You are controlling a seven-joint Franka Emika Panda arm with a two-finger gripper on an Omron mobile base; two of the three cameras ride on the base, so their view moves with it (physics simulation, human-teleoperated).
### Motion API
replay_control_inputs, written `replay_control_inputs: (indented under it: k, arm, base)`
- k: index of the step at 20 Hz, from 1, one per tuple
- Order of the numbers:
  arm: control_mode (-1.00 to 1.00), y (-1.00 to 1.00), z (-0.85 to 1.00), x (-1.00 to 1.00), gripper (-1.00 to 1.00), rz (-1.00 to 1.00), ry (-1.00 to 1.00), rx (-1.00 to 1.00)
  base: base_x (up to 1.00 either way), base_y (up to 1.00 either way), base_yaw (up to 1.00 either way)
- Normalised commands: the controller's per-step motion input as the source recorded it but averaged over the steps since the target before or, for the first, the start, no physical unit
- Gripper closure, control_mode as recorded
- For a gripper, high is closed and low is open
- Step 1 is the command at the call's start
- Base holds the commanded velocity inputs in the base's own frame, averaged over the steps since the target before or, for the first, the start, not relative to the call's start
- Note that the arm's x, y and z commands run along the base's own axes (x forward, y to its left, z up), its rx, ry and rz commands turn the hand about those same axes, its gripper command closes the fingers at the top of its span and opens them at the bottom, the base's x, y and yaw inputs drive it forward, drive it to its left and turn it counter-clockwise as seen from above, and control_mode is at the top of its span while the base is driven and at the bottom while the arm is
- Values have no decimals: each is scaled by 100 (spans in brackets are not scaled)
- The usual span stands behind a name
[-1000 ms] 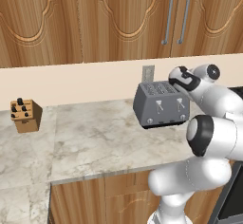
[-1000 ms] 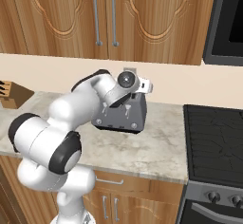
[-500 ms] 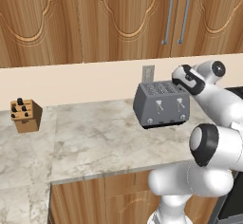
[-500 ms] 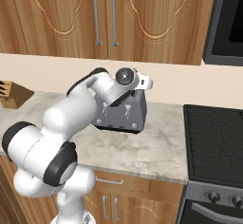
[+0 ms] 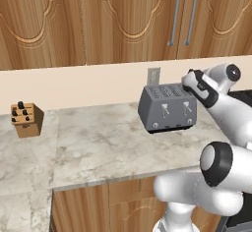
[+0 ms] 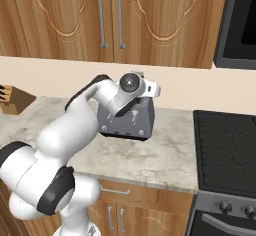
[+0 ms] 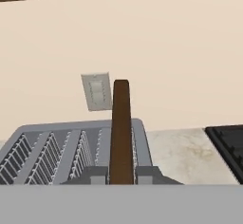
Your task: Start the toaster. Once the lever pops up, take the bread to the plate on the dining counter.
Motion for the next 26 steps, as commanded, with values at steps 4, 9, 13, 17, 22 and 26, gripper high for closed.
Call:
replay_control_inputs:
  k: [4,9,13,17,22,26]
  arm:
    - [-100,6,12,-60,100,-2,0,0]
    - [-100,26,20,-73,100,-6,8,0]
    - [-100,41,11,-72,100,-6,12,-1]
    - [-100,47,2,-80,100,0,2,0]
    - [-100,39,9,-70,100,0,8,0]
    - [-100,48,15,-56,100,0,13,0]
  base:
    - [0,0,0]
    - [0,0,0]
    - [0,0,0]
    - [0,0,0]
    - [0,0,0]
    - [0,0,0]
